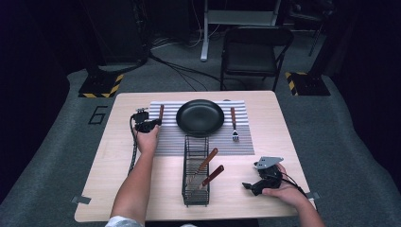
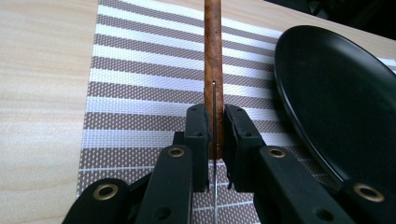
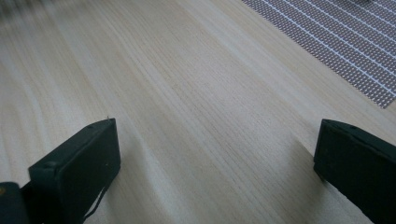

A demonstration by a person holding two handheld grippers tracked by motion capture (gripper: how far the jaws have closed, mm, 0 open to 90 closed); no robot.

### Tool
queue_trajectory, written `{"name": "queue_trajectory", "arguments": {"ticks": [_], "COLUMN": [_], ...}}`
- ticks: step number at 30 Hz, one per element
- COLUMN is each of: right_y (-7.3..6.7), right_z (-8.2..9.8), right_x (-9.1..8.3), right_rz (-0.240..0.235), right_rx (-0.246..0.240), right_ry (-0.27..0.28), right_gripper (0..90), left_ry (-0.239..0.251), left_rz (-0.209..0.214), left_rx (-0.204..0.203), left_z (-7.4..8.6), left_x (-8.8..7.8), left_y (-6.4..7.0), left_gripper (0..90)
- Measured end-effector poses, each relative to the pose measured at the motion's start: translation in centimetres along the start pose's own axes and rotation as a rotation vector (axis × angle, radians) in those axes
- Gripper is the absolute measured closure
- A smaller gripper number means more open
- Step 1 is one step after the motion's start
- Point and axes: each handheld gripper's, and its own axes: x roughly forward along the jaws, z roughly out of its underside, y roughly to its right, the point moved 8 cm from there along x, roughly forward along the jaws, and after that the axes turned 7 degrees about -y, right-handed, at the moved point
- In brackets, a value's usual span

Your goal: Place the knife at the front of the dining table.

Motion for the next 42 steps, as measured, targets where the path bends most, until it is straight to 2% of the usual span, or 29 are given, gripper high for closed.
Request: {"name": "queue_trajectory", "arguments": {"ticks": [5,8,13,18,20,23,30,33,42], "right_y": [0.0,0.0,0.0,0.0,0.0,0.0,0.0,0.0,0.0], "right_z": [0.0,0.0,0.0,0.0,0.0,0.0,0.0,0.0,0.0], "right_x": [0.0,0.0,0.0,0.0,0.0,0.0,0.0,0.0,0.0], "right_rz": [0.001,0.001,0.0,0.001,0.001,0.001,0.001,0.001,0.001], "right_rx": [0.008,0.007,0.006,0.007,0.007,0.007,0.007,0.006,0.007], "right_ry": [0.003,0.002,0.002,0.002,0.002,0.002,0.002,0.002,0.003], "right_gripper": [0.0,0.0,0.0,0.0,0.0,0.0,0.0,0.0,0.0], "left_ry": [-0.007,-0.022,-0.026,-0.025,-0.03,-0.027,-0.031,-0.035,-0.036], "left_rz": [-0.003,-0.02,-0.024,-0.035,-0.038,-0.046,-0.034,-0.039,-0.043], "left_rx": [-0.031,-0.021,-0.004,-0.027,-0.024,-0.038,-0.06,-0.049,-0.057], "left_z": [0.1,0.1,-0.2,-0.1,0.0,0.0,0.1,0.1,0.1], "left_x": [0.3,0.8,1.3,1.7,1.8,1.9,2.1,2.0,1.5], "left_y": [-0.3,-0.1,0.5,0.4,0.2,0.0,-0.3,-0.5,-0.9], "left_gripper": [80.8,80.7,80.7,80.7,80.7,80.7,79.4,77.6,72.3]}}
